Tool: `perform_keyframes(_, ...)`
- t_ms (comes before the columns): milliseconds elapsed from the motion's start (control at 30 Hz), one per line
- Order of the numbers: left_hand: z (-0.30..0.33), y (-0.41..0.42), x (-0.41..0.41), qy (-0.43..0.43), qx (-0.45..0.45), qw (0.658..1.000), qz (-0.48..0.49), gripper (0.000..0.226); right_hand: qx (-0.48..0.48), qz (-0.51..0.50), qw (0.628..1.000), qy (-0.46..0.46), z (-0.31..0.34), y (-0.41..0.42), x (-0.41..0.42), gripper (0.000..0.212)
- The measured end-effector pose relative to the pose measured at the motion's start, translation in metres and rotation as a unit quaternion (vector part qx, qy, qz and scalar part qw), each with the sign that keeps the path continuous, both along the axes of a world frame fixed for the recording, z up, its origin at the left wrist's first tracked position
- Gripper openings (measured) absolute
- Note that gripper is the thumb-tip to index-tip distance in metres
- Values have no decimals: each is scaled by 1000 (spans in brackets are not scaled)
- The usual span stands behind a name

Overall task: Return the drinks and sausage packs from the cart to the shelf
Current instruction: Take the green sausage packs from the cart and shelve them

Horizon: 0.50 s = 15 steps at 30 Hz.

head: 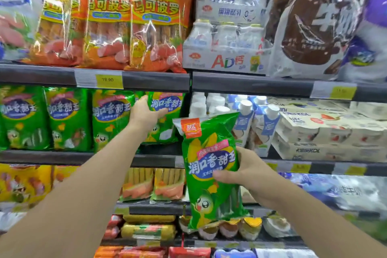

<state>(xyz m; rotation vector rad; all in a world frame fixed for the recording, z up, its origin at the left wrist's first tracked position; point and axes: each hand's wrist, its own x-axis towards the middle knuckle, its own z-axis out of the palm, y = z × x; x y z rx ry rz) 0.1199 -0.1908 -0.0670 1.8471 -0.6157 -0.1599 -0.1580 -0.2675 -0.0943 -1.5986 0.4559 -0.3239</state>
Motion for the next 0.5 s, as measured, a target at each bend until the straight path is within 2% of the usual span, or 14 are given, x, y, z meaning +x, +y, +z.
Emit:
perform_keyframes(67,-6,-1,-5,-133,61,988,44,84,5,-1,1000,1,-2,2,8,48)
perform_keyframes(133,-5,1,-16,-273,135,949,74,70,12,0,1000,3,-6,4,15,48)
perform_keyframes(167,-4,4,-21,-315,163,932,79,67,14,1,1000,3,-7,5,19,47)
perform_keyframes(233,-7,8,-20,-343,194,916,79,62,16,-2,1000,1,-9,6,24,45)
perform_keyframes(367,-18,13,-16,-392,237,882,105,64,19,-13,1000,-7,-14,8,36,47)
perform_keyframes(500,-11,12,-20,-414,313,846,123,46,8,-22,1000,-9,-15,11,45,46)
